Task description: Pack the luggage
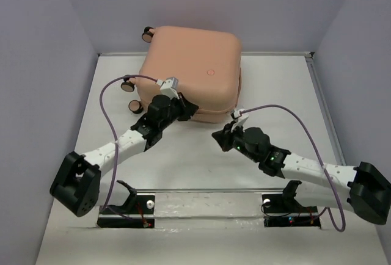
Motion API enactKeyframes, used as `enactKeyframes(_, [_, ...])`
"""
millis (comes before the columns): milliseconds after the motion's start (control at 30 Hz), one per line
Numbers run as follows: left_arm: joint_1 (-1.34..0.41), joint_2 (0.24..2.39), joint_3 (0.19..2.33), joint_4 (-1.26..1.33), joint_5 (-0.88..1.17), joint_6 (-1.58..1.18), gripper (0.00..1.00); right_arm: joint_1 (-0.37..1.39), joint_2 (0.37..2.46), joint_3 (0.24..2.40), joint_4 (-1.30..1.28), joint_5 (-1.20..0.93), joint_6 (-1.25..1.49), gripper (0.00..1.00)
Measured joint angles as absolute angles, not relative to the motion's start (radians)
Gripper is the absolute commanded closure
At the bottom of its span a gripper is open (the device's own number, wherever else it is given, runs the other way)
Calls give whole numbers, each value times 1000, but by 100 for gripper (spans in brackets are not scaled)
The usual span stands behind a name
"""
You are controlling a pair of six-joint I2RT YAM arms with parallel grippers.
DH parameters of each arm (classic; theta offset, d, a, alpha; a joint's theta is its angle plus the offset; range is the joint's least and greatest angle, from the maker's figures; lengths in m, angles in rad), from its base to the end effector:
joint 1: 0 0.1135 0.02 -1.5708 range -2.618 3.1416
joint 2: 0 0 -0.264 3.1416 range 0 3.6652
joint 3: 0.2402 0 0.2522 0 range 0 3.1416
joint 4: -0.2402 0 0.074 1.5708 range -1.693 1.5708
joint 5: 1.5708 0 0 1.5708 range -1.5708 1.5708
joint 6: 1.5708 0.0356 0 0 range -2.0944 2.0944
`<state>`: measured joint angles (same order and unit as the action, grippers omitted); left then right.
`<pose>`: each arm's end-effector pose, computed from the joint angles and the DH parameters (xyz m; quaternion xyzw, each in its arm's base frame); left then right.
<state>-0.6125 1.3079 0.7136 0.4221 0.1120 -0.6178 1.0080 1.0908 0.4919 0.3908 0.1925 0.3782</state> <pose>0.2397 -0.1733 0.2622 0.0340 0.7642 -0.4059 0.5001 0.1343 0.2001 0.2366 -0.1819 0.7539 0.3431 0.5300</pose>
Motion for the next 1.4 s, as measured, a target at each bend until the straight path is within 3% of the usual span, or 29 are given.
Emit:
enactKeyframes(33, [-610,1288,714,419,107,-617,94,972,1076,483,373,192,379,84])
enactKeyframes(67, [-604,1247,714,420,98,-614,94,922,1061,477,358,192,379,68])
enactKeyframes(167, [-595,1203,710,421,91,-612,94,776,1076,505,293,186,357,43])
enactKeyframes(233, [-595,1196,700,421,89,-611,94,719,1121,548,260,188,336,41])
enactKeyframes(333, [-595,1189,658,406,81,-610,94,674,1191,608,237,191,305,41])
enactKeyframes(600, [-594,1142,588,385,67,-603,94,654,1340,679,247,198,243,54])
enactKeyframes(1400, [-594,1132,548,430,87,-602,94,628,1399,648,398,199,168,69])
